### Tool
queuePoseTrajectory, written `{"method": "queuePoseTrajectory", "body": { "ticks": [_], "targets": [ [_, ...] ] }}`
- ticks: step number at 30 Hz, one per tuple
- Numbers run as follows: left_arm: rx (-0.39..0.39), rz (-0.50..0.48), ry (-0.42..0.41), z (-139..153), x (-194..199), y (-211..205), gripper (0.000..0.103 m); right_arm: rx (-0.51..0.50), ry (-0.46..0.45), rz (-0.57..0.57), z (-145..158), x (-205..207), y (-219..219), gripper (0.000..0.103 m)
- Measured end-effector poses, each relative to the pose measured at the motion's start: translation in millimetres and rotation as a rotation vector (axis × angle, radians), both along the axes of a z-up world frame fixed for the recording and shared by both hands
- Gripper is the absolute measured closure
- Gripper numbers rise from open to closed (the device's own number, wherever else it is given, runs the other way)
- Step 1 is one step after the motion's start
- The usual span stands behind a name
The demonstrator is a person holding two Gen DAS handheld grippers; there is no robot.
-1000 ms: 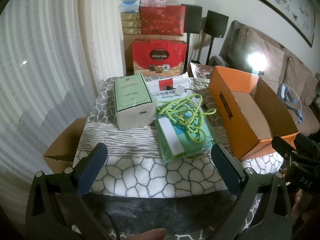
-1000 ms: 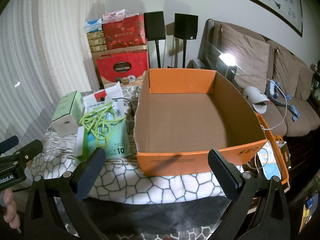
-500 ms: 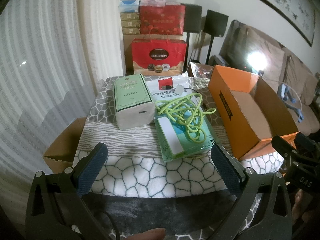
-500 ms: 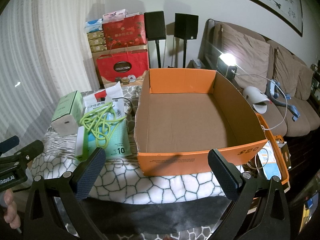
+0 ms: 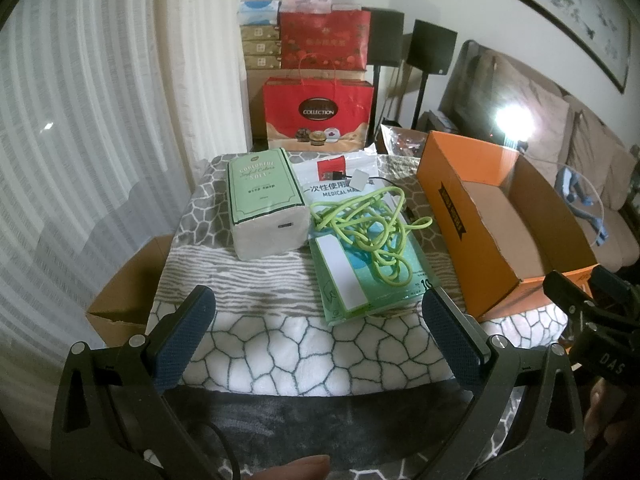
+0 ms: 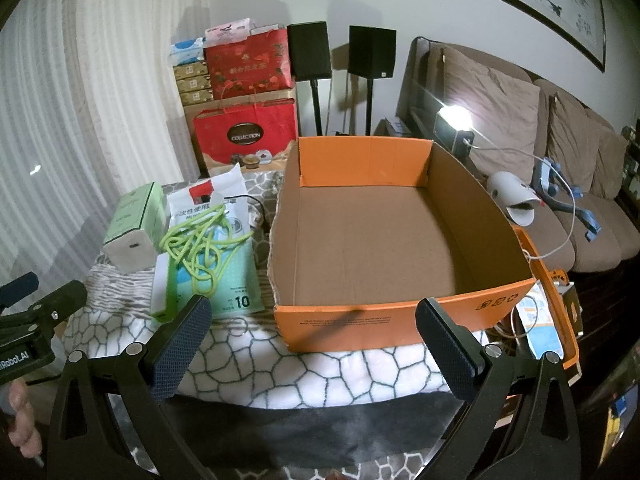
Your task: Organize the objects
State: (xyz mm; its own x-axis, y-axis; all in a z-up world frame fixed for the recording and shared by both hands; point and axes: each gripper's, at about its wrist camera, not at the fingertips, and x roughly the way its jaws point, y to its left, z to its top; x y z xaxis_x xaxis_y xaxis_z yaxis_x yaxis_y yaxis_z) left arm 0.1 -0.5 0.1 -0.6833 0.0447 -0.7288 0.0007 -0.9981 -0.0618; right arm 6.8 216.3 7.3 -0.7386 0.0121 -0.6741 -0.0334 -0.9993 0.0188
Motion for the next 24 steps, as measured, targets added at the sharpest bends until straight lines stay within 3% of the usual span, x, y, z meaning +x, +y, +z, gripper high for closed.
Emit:
{"method": "queuePoseTrajectory", "body": {
  "ticks": [24],
  "targets": [
    [-0.001, -0.002, 0.001, 2.0, -1.0, 1.5, 0.0, -0.002, -0.001, 0.0, 0.8, -0.7, 0.1, 0.0]
  ]
}}
